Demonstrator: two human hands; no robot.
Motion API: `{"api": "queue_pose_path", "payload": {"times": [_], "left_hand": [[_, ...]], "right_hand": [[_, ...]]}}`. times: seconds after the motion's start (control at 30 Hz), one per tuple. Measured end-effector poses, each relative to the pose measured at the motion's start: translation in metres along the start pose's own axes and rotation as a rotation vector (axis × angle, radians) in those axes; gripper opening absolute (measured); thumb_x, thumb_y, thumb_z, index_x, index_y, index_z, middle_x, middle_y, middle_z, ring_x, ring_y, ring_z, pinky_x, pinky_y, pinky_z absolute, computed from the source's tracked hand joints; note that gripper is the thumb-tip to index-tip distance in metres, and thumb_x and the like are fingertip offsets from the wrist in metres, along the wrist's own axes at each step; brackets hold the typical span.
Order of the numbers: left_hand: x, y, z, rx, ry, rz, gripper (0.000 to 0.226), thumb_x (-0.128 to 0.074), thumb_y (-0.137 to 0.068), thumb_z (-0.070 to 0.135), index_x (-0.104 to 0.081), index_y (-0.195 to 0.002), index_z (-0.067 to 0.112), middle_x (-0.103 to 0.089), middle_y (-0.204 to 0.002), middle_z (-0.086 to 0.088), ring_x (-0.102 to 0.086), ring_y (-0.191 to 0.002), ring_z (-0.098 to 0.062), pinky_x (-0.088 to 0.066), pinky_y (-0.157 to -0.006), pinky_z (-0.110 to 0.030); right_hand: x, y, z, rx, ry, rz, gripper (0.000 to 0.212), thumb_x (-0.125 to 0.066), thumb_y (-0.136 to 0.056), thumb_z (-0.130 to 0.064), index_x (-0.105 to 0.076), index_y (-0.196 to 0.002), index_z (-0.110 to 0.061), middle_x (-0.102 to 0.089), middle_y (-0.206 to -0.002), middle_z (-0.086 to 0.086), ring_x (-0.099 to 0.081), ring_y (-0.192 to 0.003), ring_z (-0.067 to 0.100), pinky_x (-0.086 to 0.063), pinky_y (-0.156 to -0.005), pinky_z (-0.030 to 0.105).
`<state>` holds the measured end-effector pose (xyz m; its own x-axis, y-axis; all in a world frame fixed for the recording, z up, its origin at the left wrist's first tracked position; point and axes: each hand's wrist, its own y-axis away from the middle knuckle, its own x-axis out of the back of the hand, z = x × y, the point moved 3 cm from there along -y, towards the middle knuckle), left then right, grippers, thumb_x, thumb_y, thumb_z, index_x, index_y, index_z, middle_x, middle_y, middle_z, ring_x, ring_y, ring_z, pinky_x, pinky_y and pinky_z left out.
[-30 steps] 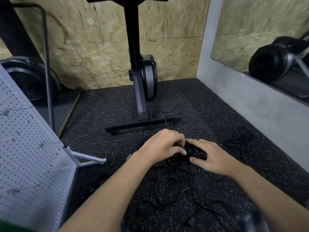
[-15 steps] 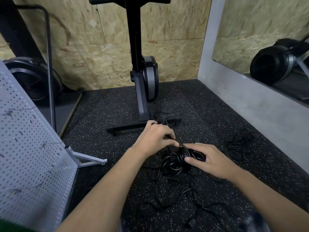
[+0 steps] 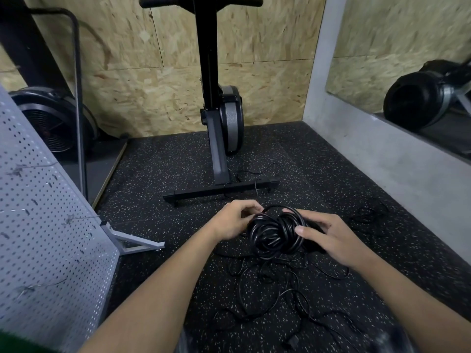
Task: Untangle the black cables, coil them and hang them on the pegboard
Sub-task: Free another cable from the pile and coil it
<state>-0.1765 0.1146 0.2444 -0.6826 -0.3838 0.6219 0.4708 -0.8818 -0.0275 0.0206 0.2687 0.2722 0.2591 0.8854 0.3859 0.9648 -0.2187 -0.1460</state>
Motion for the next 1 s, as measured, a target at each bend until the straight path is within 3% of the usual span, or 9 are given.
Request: {"api": "queue_pose_path", "payload": {"times": [0.1, 0.17, 0.3, 0.43, 0.5, 0.63, 0.77, 0.83, 1.0], "left_hand": [[-0.008, 0.0, -0.007, 0.036, 0.045, -0.052, 0.019, -0.064, -0.1, 0.008, -0.072, -0.107, 0.024, -0.075, -0.109, -0.003, -0.07, -0.109, -0.025, -0.052, -0.102, -0.053], [-0.013, 0.004, -0.001, 0.064, 0.097, -0.1, 0.017, -0.058, -0.104, 0.005, -0.07, -0.106, 0.017, -0.076, -0.109, -0.009, -0.072, -0.106, -0.022, -0.056, -0.099, -0.038], [-0.025, 0.008, 0.015, 0.138, 0.253, -0.079, 0.017, -0.048, -0.11, 0.014, -0.062, -0.109, 0.004, -0.062, -0.086, -0.01, -0.064, -0.062, -0.011, -0.054, -0.063, -0.023], [-0.052, 0.006, 0.027, 0.206, 0.226, -0.067, 0.028, -0.05, -0.109, 0.013, -0.061, -0.135, 0.011, -0.067, -0.091, 0.0, -0.06, -0.061, -0.008, -0.055, -0.06, -0.024], [-0.06, 0.008, 0.039, 0.223, 0.252, -0.016, 0.028, -0.051, -0.109, 0.014, -0.058, -0.135, 0.014, -0.07, -0.091, -0.002, -0.06, -0.058, -0.009, -0.053, -0.056, -0.023], [-0.051, 0.013, 0.058, 0.175, 0.298, 0.135, 0.007, -0.061, -0.104, 0.023, -0.06, -0.11, 0.019, -0.074, -0.086, -0.003, -0.067, -0.062, -0.01, -0.059, -0.07, -0.031], [-0.044, 0.021, 0.066, 0.059, 0.294, -0.045, 0.03, -0.078, -0.091, 0.039, -0.068, -0.118, 0.031, -0.074, -0.106, 0.005, -0.072, -0.097, -0.009, -0.055, -0.096, -0.028], [-0.04, 0.022, 0.071, -0.027, 0.242, -0.014, 0.028, -0.074, -0.097, 0.028, -0.069, -0.124, 0.023, -0.075, -0.103, 0.004, -0.071, -0.094, -0.006, -0.055, -0.093, -0.024], [-0.032, 0.019, 0.078, -0.185, 0.083, 0.154, 0.013, -0.077, -0.093, 0.029, -0.078, -0.101, 0.018, -0.071, -0.091, 0.001, -0.065, -0.086, -0.014, -0.053, -0.084, -0.032]], "right_hand": [[0.002, -0.002, 0.001, 0.003, -0.042, 0.078, 0.034, -0.067, -0.097, -0.012, -0.07, -0.13, -0.019, -0.075, -0.123, -0.007, -0.067, -0.121, 0.013, -0.052, -0.104, 0.029], [0.005, -0.002, 0.001, -0.026, -0.085, 0.171, 0.026, -0.065, -0.098, -0.014, -0.073, -0.122, -0.02, -0.077, -0.115, -0.004, -0.071, -0.112, 0.015, -0.055, -0.1, 0.031], [0.008, -0.007, 0.011, -0.108, -0.174, 0.413, 0.019, -0.063, -0.102, -0.025, -0.073, -0.119, -0.027, -0.077, -0.113, -0.005, -0.071, -0.111, 0.015, -0.054, -0.103, 0.044], [0.008, -0.009, 0.026, -0.25, -0.021, 0.522, 0.047, -0.067, -0.094, -0.055, -0.056, -0.139, -0.043, -0.062, -0.139, -0.006, -0.054, -0.133, 0.011, -0.043, -0.114, 0.041], [0.008, -0.007, 0.023, -0.269, 0.116, 0.539, 0.054, -0.065, -0.096, -0.053, -0.053, -0.146, -0.038, -0.057, -0.143, -0.009, -0.048, -0.134, 0.008, -0.038, -0.109, 0.031], [0.004, -0.007, 0.022, -0.252, 0.15, 0.534, 0.056, -0.062, -0.099, -0.05, -0.051, -0.151, -0.033, -0.054, -0.148, -0.013, -0.047, -0.136, 0.007, -0.037, -0.11, 0.029], [0.012, -0.004, 0.023, -0.251, 0.123, 0.542, 0.053, -0.061, -0.1, -0.05, -0.054, -0.148, -0.03, -0.06, -0.143, -0.012, -0.054, -0.133, 0.008, -0.041, -0.112, 0.032], [0.015, -0.004, 0.022, -0.23, 0.102, 0.537, 0.051, -0.06, -0.1, -0.05, -0.056, -0.147, -0.032, -0.062, -0.139, -0.014, -0.057, -0.126, 0.003, -0.045, -0.109, 0.03], [0.008, -0.005, 0.024, -0.208, 0.06, 0.517, 0.05, -0.061, -0.096, -0.058, -0.057, -0.143, -0.04, -0.063, -0.136, -0.019, -0.057, -0.128, 0.003, -0.046, -0.114, 0.042]]}}
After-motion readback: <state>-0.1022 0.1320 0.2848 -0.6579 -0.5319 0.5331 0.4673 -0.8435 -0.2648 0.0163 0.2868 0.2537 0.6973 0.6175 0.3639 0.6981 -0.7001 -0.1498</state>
